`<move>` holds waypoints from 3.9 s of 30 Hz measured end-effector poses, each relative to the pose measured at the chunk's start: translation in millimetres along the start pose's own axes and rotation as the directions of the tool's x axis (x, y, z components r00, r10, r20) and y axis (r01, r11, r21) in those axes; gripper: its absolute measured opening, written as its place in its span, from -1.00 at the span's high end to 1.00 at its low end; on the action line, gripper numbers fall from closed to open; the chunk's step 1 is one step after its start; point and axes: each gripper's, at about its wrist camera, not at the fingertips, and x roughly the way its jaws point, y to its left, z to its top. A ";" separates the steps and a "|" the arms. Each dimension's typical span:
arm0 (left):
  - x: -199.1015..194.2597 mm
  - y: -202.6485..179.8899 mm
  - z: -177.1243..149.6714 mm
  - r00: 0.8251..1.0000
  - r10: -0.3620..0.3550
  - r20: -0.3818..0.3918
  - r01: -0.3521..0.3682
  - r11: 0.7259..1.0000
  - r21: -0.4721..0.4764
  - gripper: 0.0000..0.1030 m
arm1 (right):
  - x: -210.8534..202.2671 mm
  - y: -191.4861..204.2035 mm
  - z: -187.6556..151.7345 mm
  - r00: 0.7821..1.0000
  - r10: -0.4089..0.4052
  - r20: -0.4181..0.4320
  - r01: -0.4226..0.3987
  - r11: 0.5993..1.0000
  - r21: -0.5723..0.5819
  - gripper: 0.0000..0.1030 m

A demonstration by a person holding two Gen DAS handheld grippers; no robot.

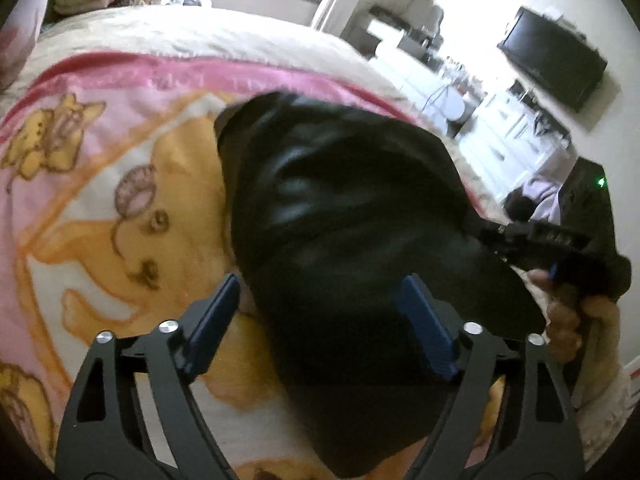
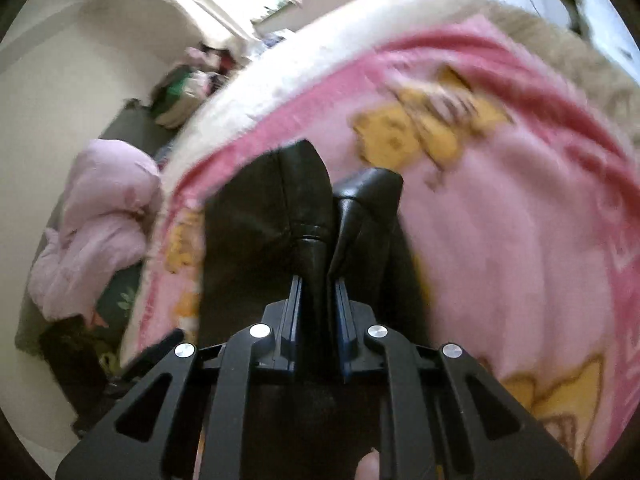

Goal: Fold large clothes

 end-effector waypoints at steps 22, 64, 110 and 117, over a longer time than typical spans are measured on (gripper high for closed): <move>24.5 -4.0 -13.8 0.997 -0.018 -0.072 0.019 1.000 0.007 -0.76 | -47.6 -27.5 -44.1 0.992 0.088 0.088 -0.094 0.993 0.068 -0.50; 24.0 -9.3 -15.6 0.994 0.091 -0.061 -0.082 0.986 0.146 -0.82 | 12.6 51.3 34.3 0.962 -0.234 0.139 0.248 0.965 -0.088 0.51; -6.5 0.1 -36.3 0.994 0.053 -0.100 -0.038 0.990 0.138 -0.83 | -31.5 73.7 -97.1 0.952 -0.260 0.163 0.301 0.891 -0.341 -0.13; -29.7 4.2 -45.3 0.993 0.087 -0.084 -0.075 0.988 0.138 -0.82 | -21.3 58.7 -98.0 0.959 -0.257 0.120 0.277 0.936 -0.216 -0.19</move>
